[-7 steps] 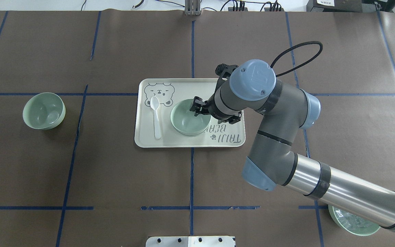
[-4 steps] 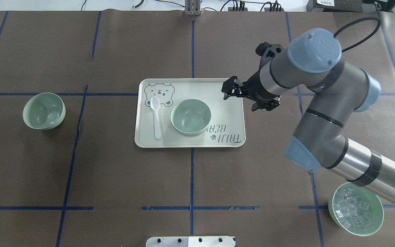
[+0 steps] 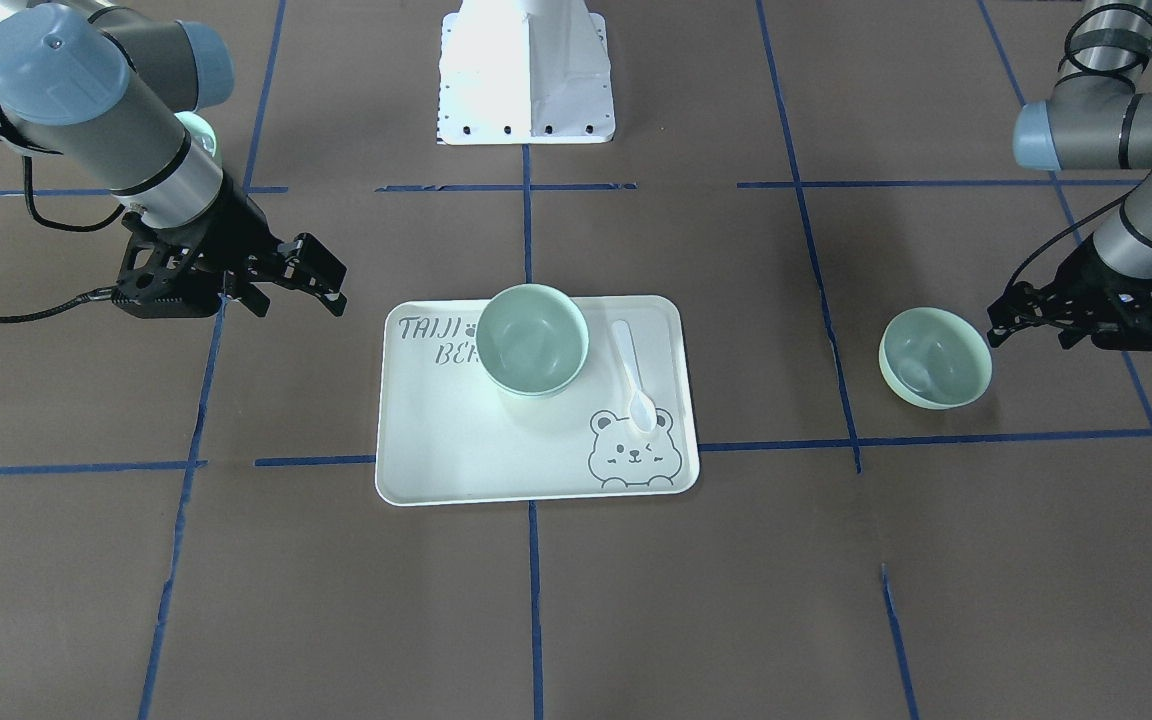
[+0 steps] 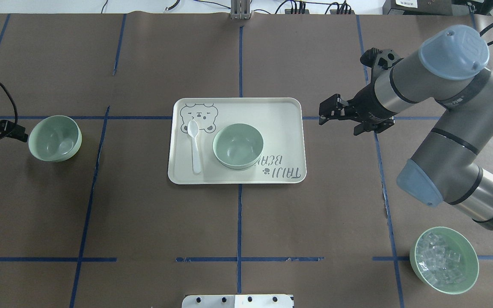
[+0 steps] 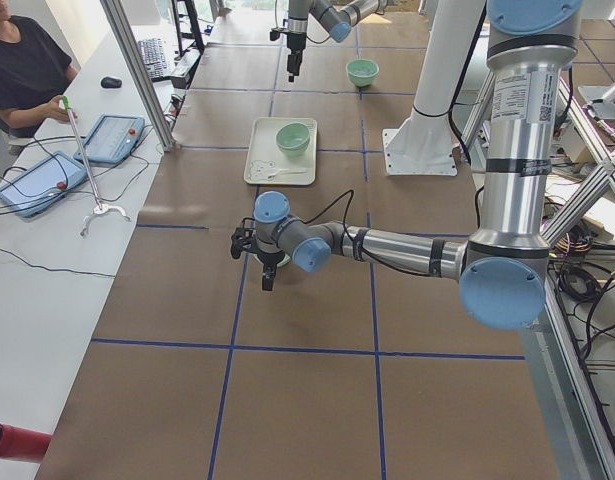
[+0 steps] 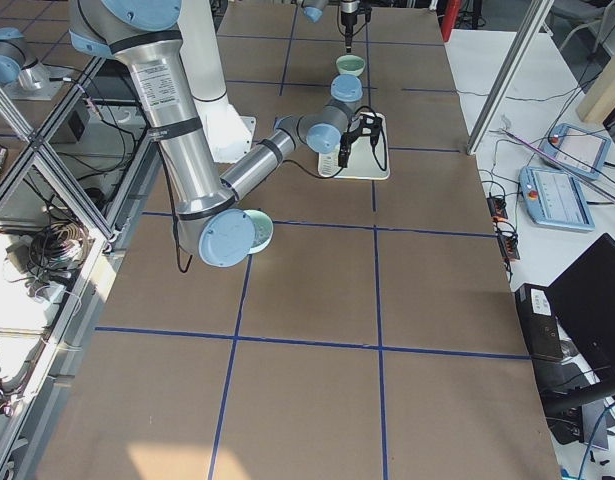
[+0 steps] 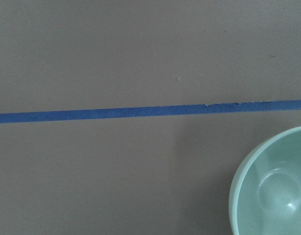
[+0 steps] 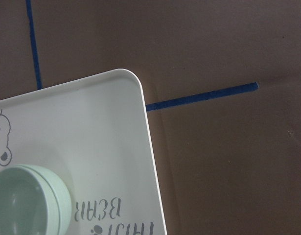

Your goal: Stack green bowls together

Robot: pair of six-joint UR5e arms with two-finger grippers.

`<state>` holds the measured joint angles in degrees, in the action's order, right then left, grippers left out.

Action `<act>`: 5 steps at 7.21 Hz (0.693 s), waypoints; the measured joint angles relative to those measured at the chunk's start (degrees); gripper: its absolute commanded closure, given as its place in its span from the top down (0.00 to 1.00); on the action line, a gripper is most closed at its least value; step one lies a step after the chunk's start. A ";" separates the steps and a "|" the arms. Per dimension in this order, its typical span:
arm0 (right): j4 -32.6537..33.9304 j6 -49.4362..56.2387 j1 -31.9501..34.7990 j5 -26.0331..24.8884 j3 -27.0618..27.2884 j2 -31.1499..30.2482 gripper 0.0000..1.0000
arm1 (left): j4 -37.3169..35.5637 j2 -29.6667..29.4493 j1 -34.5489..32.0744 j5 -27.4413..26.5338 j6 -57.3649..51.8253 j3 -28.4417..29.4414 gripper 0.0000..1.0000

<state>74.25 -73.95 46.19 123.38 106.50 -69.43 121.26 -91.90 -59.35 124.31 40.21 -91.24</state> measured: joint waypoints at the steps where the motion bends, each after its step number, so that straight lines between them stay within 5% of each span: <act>1: -0.04 0.14 0.02 0.02 0.06 -0.12 1.00 | 0.39 -1.12 0.47 0.13 0.26 0.84 0.93; 2: -0.06 0.19 0.04 0.02 0.09 -0.15 1.00 | 0.50 -2.12 0.76 0.24 0.35 1.85 0.68; 3: -0.07 0.18 0.03 0.02 0.10 -0.17 1.00 | 0.56 -2.82 1.17 0.29 0.38 2.92 0.27; 4: -0.07 0.15 -0.01 0.00 0.11 -0.16 1.00 | 0.59 -3.23 1.58 0.31 0.39 3.64 0.00; 5: -0.07 0.13 -0.03 -0.02 0.11 -0.13 1.00 | 0.58 -3.50 1.95 0.49 0.39 3.94 0.00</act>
<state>74.18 -73.82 46.16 123.36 106.61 -69.56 121.84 -95.39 -57.40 124.80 40.60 -87.29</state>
